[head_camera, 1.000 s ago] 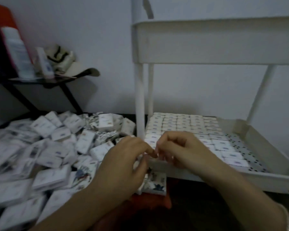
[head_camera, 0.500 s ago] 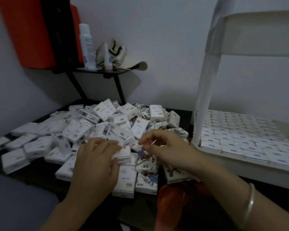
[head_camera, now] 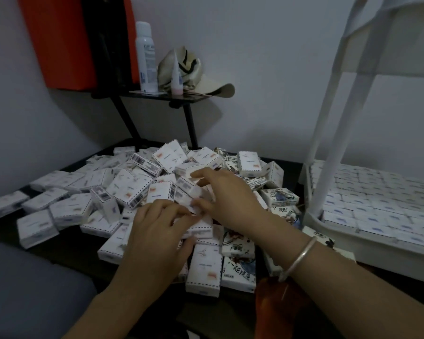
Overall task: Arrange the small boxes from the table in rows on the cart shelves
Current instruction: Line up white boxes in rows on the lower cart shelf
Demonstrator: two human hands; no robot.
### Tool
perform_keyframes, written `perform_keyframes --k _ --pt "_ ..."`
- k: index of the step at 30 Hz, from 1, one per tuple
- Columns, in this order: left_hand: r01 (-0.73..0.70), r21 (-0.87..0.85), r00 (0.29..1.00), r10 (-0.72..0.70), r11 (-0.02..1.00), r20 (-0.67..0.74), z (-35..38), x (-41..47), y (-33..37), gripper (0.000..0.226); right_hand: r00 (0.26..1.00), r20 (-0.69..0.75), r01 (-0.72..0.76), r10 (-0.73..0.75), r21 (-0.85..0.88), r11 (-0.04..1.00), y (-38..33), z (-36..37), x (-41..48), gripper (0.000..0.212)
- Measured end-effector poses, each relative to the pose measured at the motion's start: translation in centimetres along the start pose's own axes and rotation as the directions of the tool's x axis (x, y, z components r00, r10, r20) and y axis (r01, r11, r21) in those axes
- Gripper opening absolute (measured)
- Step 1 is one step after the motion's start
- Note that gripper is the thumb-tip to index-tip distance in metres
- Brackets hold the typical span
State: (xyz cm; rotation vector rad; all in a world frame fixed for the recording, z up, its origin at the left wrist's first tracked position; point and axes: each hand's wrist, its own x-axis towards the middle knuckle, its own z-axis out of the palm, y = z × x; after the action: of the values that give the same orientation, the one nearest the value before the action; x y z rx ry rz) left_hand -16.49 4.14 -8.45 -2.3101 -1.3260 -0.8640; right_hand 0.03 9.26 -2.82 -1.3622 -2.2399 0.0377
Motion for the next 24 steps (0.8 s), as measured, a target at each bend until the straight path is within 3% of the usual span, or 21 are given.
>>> perform_keyframes --k 5,9,13,17,20,22,24 --pt "-0.01 -0.121 0.999 0.006 0.993 -0.034 -0.5 -0.2 0.3 0.034 0.988 -0.153 0.012 -0.007 0.033 0.999 1.6 -0.6 -1.1 0.036" --pt "0.015 -0.328 0.998 -0.036 0.944 -0.057 -1.2 0.1 1.5 0.033 0.96 -0.276 0.065 -0.057 0.018 0.998 2.2 -3.1 -3.2 0.033" --pt "0.137 -0.648 0.987 -0.159 0.749 0.025 -2.6 1.6 4.2 0.031 0.972 -0.233 0.065 0.01 0.312 0.948 3.8 -5.7 -7.0 0.034" --pt "0.108 -0.801 0.992 -0.115 0.589 0.049 -2.7 3.9 8.2 0.025 0.963 -0.258 0.061 0.075 0.483 0.873 5.8 -8.6 -11.6 0.039" --pt "0.097 -0.875 0.994 -0.081 0.474 0.067 -2.1 5.7 11.2 0.03 0.935 -0.289 0.021 0.204 0.622 0.783 7.4 -11.3 -15.1 0.026" --pt "0.109 -0.904 0.994 -0.047 0.412 0.099 -1.6 6.9 13.3 0.032 0.886 -0.372 0.02 0.276 0.627 0.779 8.5 -13.0 -17.3 0.018" --pt "0.133 -0.927 0.99 -0.005 0.351 0.14 -0.9 8.3 15.7 0.03 0.831 -0.459 -0.014 0.315 0.549 0.836 9.9 -14.4 -19.3 0.029"
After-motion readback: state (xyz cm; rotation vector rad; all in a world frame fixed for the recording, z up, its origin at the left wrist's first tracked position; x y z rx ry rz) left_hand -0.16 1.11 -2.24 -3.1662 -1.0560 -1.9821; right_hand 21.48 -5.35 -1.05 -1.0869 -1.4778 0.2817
